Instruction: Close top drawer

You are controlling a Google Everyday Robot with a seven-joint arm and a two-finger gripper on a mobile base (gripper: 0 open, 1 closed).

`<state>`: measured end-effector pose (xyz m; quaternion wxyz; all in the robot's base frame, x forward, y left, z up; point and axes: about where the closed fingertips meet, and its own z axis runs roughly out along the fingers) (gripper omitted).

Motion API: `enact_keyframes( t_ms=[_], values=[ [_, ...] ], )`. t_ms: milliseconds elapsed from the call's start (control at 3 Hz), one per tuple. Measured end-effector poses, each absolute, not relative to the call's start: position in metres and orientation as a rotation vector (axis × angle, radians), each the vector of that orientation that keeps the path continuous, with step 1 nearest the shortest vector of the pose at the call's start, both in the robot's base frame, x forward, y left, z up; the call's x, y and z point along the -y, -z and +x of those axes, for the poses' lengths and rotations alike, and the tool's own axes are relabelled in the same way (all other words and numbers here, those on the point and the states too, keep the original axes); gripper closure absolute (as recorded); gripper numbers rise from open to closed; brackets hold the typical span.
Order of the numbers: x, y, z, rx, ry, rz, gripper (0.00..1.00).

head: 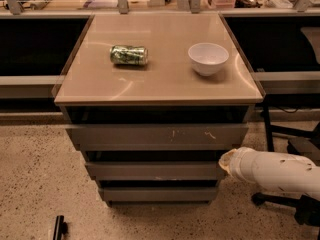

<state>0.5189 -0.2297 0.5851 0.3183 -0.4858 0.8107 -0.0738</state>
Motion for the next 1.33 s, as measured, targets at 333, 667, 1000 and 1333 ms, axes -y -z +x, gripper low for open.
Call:
enact_keyframes(
  t_ms=[333, 667, 1000, 1333],
  values=[
    [0.2296, -0.5851, 0.5189, -2.133, 0.194, -1.278, 0.81],
    [0.2296, -0.5851, 0.5189, -2.133, 0.194, -1.278, 0.58],
    [0.2296, -0.5851, 0.5189, -2.133, 0.194, -1.278, 0.35],
    [0.2296, -0.5851, 0.5189, -2.132, 0.194, -1.278, 0.11]
  ],
)
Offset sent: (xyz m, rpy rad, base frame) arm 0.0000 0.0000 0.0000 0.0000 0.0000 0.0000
